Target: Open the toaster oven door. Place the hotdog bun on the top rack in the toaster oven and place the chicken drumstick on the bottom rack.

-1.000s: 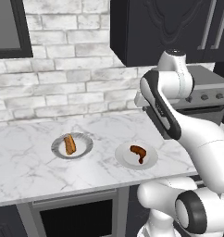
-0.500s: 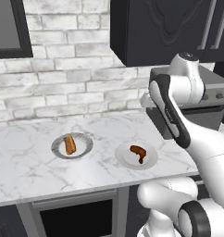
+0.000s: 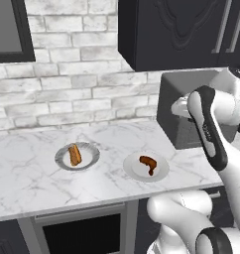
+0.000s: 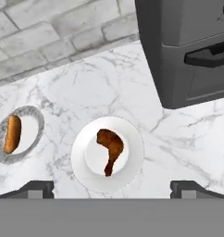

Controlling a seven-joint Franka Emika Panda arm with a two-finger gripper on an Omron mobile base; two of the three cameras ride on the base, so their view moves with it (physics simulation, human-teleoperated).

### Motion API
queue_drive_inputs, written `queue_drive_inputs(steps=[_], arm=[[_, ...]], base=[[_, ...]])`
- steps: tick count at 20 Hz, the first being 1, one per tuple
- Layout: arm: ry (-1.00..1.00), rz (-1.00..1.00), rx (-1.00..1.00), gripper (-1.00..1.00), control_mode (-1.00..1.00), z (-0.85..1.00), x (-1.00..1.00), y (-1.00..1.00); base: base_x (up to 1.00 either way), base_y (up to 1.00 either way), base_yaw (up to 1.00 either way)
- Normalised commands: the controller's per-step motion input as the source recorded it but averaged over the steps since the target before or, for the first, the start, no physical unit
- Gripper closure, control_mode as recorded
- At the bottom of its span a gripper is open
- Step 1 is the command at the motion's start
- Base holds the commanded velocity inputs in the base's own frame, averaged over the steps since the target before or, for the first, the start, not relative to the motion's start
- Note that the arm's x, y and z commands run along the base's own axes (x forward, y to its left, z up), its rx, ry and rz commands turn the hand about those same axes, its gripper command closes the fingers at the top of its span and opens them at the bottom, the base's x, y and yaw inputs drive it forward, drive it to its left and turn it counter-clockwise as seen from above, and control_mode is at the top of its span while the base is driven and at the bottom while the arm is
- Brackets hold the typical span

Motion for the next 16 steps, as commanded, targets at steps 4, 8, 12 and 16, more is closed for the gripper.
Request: queue_drive_inputs(steps=[4,8,12,16], arm=[[-0.02,-0.22,0.26,-1.00,-1.00,0.00,-0.34,-0.81],[0.00,-0.24,0.21,-1.00,-1.00,-0.01,-0.17,-0.63],[0.00,-0.19,0.21,-1.00,-1.00,-0.01,-0.10,-0.46],[0.00,-0.20,0.23,-1.00,-1.00,-0.01,-0.09,-0.41]], base=[[0.00,0.00,0.00],[0.00,0.00,0.00],[0.00,0.00,0.00],[0.00,0.00,0.00]])
